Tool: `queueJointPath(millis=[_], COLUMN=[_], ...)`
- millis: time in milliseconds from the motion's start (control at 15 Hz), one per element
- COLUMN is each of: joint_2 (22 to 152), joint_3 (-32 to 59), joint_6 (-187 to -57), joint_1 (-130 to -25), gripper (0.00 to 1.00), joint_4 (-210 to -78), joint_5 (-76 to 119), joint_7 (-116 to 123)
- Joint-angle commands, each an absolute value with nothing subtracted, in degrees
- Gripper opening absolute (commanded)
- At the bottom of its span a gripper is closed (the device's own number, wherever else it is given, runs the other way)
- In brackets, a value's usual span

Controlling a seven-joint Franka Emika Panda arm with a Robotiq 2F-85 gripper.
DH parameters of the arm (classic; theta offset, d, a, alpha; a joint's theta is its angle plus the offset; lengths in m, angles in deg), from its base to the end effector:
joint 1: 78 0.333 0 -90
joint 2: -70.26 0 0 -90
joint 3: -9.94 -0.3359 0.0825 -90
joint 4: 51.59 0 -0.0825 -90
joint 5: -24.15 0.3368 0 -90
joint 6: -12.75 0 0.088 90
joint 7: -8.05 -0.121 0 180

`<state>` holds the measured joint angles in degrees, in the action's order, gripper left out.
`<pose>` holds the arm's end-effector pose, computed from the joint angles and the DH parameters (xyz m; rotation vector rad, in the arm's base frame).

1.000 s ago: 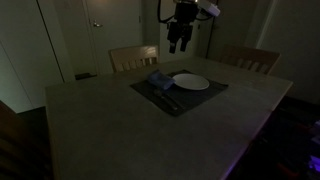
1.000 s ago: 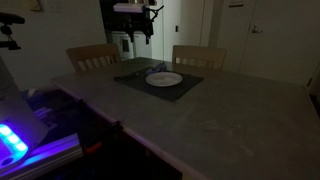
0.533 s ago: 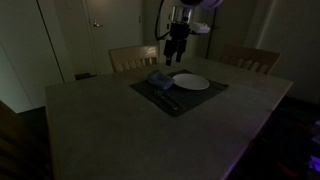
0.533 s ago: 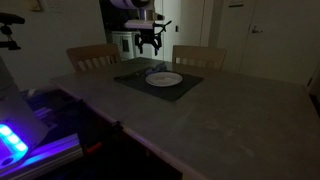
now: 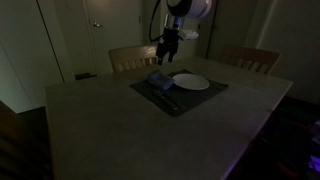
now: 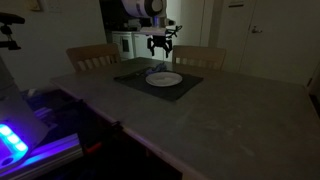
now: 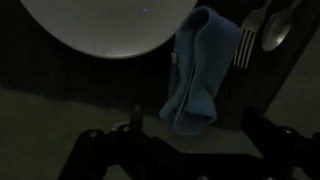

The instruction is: Wipe the white plate using the blue towel

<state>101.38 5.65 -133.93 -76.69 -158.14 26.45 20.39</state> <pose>0.6354 0.0572 0.2796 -3.0511 -0.4105 -0.2493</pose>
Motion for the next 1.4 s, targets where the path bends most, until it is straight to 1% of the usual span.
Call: queueJointPath(millis=[0, 333, 667, 733, 800, 867, 933, 1200, 1267, 1333], joint_2=[108.23, 113.80, 115.71, 115.70, 115.55, 115.40, 115.24, 115.03, 115.00, 115.04], joint_3=[2.86, 2.02, 1.04, 0.84, 0.62, 0.55, 0.45, 0.33, 0.39, 0.41], joint_6=[-132.36, -130.67, -129.28, -128.93, -128.30, -127.75, -127.18, -124.92, -124.33, -123.67], joint_1=[-79.32, -80.65, -81.56, -81.66, -81.77, -81.77, -81.81, -81.74, -81.69, -81.68], gripper=[1.00, 1.00, 1.00, 0.94, 0.74, 0.70, 0.69, 0.39, 0.33, 0.25], joint_4=[-151.33, -146.47, -144.29, -144.26, -144.19, -144.16, -144.12, -143.66, -143.56, -143.44], joint_5=[28.25, 28.35, 28.48, 28.58, 28.71, 28.73, 28.75, 28.68, 28.63, 28.63], joint_7=[23.56, 23.24, 23.45, 23.51, 23.65, 23.66, 23.74, 24.08, 24.18, 24.35])
